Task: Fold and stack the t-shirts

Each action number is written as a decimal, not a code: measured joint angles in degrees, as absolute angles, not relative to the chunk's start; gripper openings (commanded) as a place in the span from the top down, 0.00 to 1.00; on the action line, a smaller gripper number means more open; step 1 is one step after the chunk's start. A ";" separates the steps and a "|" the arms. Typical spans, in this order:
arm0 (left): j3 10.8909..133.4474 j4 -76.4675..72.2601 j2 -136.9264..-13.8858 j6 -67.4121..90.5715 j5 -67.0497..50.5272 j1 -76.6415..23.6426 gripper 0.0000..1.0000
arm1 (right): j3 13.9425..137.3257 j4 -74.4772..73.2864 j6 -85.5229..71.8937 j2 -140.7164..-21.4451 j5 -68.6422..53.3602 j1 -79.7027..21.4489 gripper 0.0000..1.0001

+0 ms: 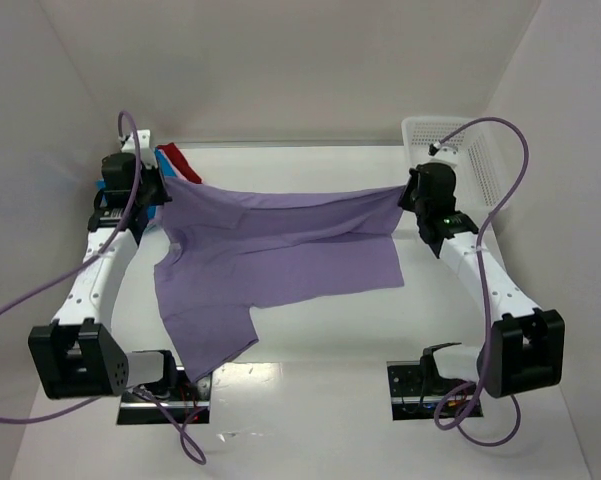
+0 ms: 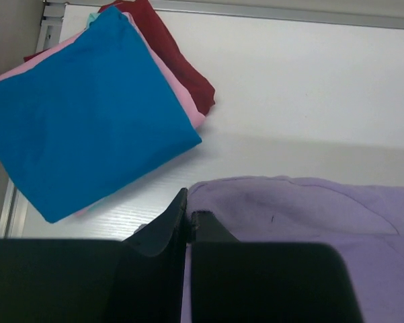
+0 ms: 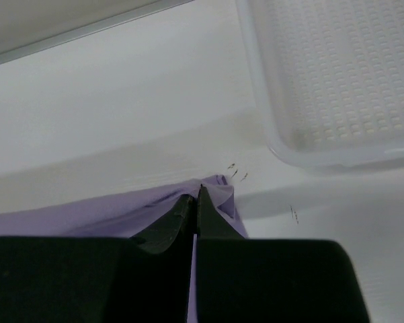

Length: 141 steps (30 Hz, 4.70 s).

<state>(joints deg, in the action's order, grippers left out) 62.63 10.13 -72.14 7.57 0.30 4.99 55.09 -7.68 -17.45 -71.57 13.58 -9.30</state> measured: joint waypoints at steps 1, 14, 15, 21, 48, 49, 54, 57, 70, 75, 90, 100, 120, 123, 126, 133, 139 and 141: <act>63.53 10.15 -73.41 7.57 0.34 4.99 1.00 | 55.96 -7.62 -17.30 -72.47 13.72 -9.30 1.00; 81.01 4.47 -89.27 5.96 4.21 4.97 1.00 | 81.87 -0.08 -14.68 -97.19 12.56 -8.93 1.00; 81.21 4.40 -89.78 5.96 4.27 4.97 1.00 | 82.67 0.10 -14.52 -98.74 12.19 -8.93 1.00; 83.64 4.23 -96.03 5.93 4.67 5.23 1.00 | 87.66 0.49 -13.98 -109.01 9.98 -8.86 1.00; 104.18 4.03 -118.69 7.99 0.23 8.56 1.00 | 109.97 1.76 -12.62 -134.63 5.65 -6.07 0.75; 104.60 4.19 -119.07 7.99 0.10 8.56 1.00 | 109.97 1.74 -12.69 -134.74 5.21 -6.07 0.71; 106.41 4.86 -121.10 7.97 -0.34 8.62 1.00 | 112.03 0.69 -12.91 -135.48 2.74 -5.98 0.50; 107.18 5.37 -121.82 7.97 -0.97 8.82 1.00 | 113.14 -0.10 -13.28 -135.48 1.15 -5.89 0.41; 109.78 7.18 -124.77 8.01 -5.72 10.50 1.00 | 112.40 -1.52 -12.32 -136.53 -5.08 -6.61 0.08; 110.39 7.53 -124.84 8.03 -7.42 11.03 1.00 | 127.81 -3.31 -12.19 -146.45 -6.00 -6.61 0.04; 112.42 9.54 -126.72 9.37 -11.79 11.97 1.00 | 149.91 -11.07 -14.17 -161.84 -3.92 -6.85 0.05; 113.75 10.85 -127.02 9.39 -12.91 11.97 1.00 | 154.61 -14.87 -17.41 -162.74 -3.70 -7.53 0.07; 113.80 11.16 -127.02 9.47 -12.97 11.97 1.00 | 143.59 -30.89 -19.62 -151.13 -1.54 -9.37 0.31; 113.80 11.18 -127.02 9.47 -13.02 11.97 1.00 | 131.07 -31.22 -18.96 -141.91 0.27 -12.29 0.30; 113.80 11.09 -127.02 9.50 -13.21 11.97 1.00 | 118.85 -30.20 -19.29 -133.73 1.41 -14.15 0.41; 113.75 10.63 -127.02 9.50 -14.52 11.97 1.00 | 95.48 -29.85 -21.23 -117.32 4.67 -14.61 0.91; 111.28 8.62 -127.02 9.52 -15.42 11.97 1.00 | 82.21 -28.82 -23.24 -112.27 6.37 -14.26 1.00; 109.93 8.56 -127.02 9.54 -15.46 11.97 1.00 | 79.00 -28.80 -23.55 -112.14 6.74 -14.26 1.00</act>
